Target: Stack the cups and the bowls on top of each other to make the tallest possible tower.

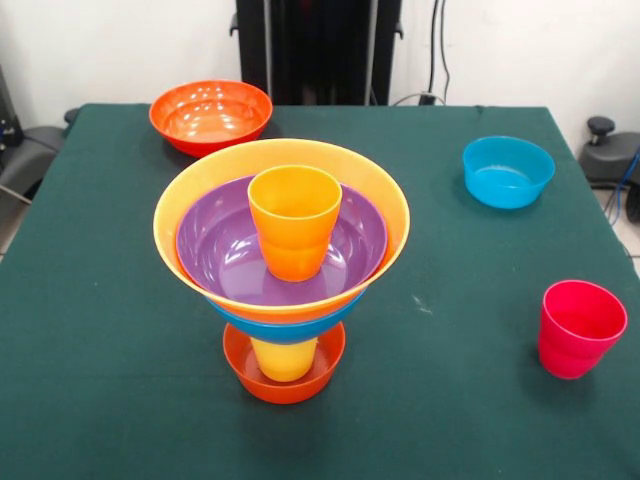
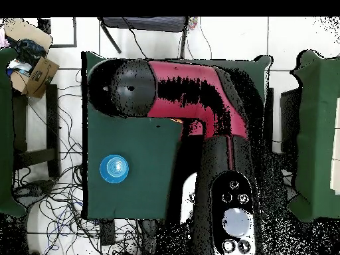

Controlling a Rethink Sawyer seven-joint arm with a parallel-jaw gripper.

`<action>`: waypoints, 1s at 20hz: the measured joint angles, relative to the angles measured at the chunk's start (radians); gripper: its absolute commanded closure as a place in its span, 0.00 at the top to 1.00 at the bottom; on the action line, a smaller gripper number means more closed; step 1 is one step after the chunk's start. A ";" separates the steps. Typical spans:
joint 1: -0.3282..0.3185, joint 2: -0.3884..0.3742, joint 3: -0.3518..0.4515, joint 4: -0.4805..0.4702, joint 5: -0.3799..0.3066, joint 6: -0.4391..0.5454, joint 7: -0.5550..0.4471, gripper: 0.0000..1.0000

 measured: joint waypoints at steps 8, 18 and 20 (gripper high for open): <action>0.060 0.000 -0.014 0.055 0.008 -0.046 0.000 1.00; 0.080 0.005 -0.030 0.120 0.008 -0.143 0.000 1.00; 0.080 0.008 -0.032 0.128 0.008 -0.155 0.000 1.00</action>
